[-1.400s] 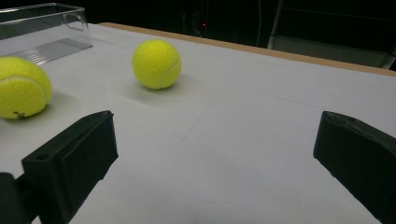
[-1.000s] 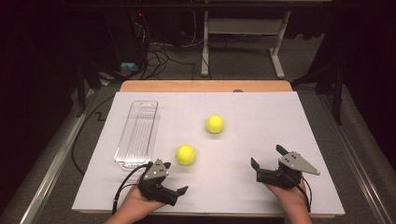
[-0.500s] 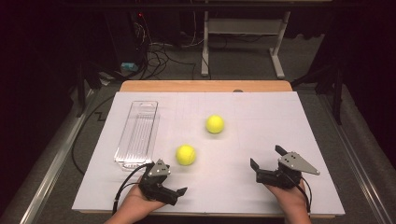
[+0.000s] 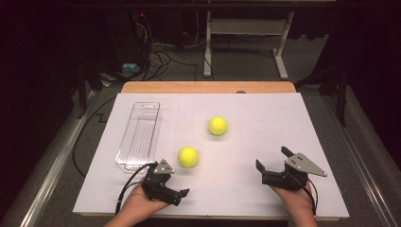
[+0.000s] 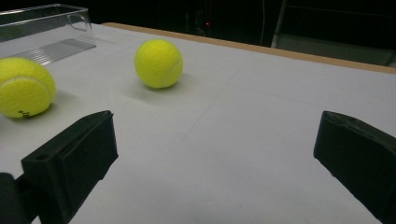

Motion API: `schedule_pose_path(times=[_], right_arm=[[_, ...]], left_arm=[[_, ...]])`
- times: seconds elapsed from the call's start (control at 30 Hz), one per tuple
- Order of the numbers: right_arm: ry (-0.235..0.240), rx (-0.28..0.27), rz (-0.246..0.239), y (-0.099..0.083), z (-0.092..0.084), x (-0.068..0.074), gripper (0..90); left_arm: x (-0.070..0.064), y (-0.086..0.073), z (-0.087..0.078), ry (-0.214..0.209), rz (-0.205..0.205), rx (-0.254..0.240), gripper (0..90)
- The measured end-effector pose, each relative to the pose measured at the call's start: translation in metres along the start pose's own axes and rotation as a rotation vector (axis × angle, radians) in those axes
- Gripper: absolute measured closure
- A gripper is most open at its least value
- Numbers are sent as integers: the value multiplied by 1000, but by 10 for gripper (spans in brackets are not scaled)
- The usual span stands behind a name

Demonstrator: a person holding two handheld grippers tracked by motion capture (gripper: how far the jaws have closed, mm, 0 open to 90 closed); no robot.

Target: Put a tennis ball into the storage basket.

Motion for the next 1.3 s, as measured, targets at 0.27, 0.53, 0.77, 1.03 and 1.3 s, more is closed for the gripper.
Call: schedule_pose_path(times=[0.27,0.53,0.77,1.03,1.3], right_arm=[[-4,-13,3,-1,-4,-3,0],[12,-11,-28,-2,-4,4,0],[20,-8,-26,-2,-5,6,0],[28,-4,-27,-3,-6,7,0],[33,-2,-29,-4,-6,9,0]], left_arm=[[0,9,-2,14,11,66,3],[2,13,-2,15,41,153,7],[-1,18,-1,15,66,223,7],[1,21,-4,5,69,289,7],[2,21,-7,-12,61,343,8]])
Point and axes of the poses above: each handheld gripper's, and its own axes: z roughly forward along the jaws, y roughly out of its top, x roughly to its left, the point moved 6 cm from there along z, roughly forward along the jaws, and after that the axes turned 4 degrees about -y, right-handed, at the moved point
